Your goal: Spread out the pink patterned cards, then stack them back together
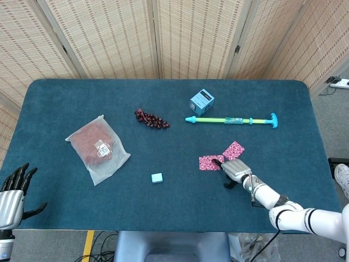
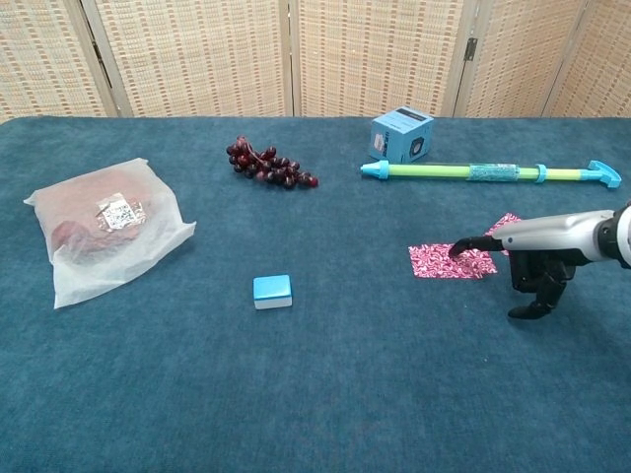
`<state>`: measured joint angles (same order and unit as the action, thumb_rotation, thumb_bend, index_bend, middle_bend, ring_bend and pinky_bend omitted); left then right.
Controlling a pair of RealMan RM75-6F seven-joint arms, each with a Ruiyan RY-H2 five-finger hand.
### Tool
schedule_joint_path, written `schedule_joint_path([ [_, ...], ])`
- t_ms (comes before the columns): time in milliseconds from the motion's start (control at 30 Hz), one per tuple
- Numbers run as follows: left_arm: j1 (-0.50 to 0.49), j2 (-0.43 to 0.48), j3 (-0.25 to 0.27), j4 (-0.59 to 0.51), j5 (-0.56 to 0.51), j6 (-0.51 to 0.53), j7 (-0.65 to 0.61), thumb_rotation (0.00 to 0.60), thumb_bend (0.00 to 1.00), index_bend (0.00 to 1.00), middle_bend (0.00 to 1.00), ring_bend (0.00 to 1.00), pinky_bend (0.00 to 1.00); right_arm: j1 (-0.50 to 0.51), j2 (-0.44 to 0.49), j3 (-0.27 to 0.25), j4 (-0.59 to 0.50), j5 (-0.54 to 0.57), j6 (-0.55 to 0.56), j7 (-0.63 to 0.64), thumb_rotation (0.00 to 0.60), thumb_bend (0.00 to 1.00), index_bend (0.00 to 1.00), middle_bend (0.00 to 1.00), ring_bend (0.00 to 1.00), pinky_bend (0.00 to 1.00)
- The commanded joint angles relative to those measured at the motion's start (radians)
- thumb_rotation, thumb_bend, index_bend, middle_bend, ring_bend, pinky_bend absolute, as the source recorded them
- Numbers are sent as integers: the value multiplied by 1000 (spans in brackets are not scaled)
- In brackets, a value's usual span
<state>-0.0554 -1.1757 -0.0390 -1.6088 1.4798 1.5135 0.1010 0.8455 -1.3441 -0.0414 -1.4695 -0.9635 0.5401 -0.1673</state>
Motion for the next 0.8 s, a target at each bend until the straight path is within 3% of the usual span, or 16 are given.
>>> schedule_joint_path([
  [33, -1, -1, 0, 0, 0, -2, 1, 600, 184, 138, 43, 46, 151, -10, 16, -10, -26, -14, 14, -4, 600, 385, 28, 977, 1000, 1000],
  [567, -10, -9, -2, 2, -2, -16, 3, 600, 185, 138, 43, 46, 151, -80, 128, -39, -200, -155, 76, 47, 600, 385, 28, 977, 1000, 1000],
  [800, -10, -8, -1, -1, 0, -15, 1, 600, 185, 138, 43, 46, 151, -77, 122, -25, -160, -153, 88, 26, 600, 385, 28, 976, 1000, 1000],
])
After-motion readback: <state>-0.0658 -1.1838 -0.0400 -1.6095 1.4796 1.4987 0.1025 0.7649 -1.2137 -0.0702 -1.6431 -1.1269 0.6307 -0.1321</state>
